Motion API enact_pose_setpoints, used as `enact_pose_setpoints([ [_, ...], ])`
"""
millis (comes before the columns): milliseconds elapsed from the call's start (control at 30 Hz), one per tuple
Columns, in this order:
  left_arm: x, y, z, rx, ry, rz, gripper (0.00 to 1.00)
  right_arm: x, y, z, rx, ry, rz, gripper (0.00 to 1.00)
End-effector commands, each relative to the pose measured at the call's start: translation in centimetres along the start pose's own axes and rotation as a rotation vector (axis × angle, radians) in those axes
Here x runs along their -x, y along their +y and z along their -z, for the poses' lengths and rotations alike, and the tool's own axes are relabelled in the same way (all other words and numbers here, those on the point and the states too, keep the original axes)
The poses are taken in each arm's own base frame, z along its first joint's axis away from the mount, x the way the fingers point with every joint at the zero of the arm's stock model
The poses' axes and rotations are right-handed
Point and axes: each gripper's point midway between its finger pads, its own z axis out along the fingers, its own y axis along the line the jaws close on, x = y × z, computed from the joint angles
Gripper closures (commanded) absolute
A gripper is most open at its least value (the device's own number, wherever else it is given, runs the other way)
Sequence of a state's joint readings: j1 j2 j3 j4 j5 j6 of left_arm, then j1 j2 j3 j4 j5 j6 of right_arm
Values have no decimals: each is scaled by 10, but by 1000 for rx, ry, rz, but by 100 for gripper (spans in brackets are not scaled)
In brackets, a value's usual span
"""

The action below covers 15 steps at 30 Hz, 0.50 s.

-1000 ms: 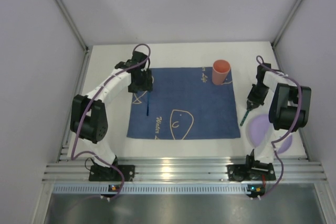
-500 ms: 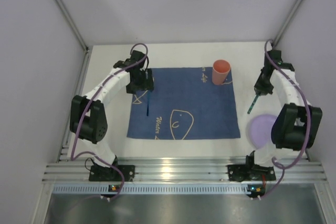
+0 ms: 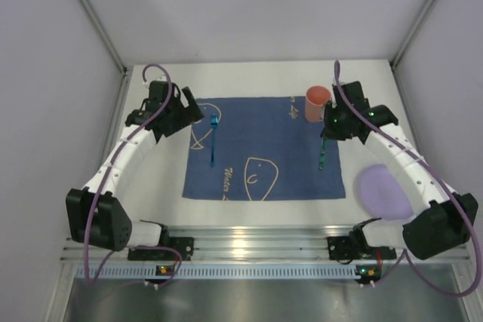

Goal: Set the dinner table for one person

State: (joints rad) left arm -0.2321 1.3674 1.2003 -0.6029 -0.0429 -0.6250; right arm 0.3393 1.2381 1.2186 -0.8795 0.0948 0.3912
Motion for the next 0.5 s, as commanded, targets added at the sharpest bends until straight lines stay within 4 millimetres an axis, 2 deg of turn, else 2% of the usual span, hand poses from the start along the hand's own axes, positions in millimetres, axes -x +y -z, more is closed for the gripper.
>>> enact_pose_setpoints([
  [0, -1, -16, 7, -119, -21, 97, 2, 0, 25, -22, 55, 45, 34, 100],
  [33, -8, -7, 5, -101, -26, 97, 1, -1, 32, -28, 69, 53, 54, 100],
  [100, -2, -5, 16, -118, -86, 92, 1, -6, 37, -46, 64, 92, 85, 100],
  [133, -2, 4, 16, -78, -106, 88, 1, -8, 43, -52, 70, 102, 103, 100],
  [200, -7, 11, 21, -50, -83, 66, 2, -15, 45, -70, 58, 140, 118, 100],
  [333, -10, 15, 32, -29, -63, 26, 2, -21, 52, -98, 65, 187, 112, 100],
  [467, -11, 23, 41, -3, -70, -8, 4, -13, 62, -119, 69, 200, 106, 100],
])
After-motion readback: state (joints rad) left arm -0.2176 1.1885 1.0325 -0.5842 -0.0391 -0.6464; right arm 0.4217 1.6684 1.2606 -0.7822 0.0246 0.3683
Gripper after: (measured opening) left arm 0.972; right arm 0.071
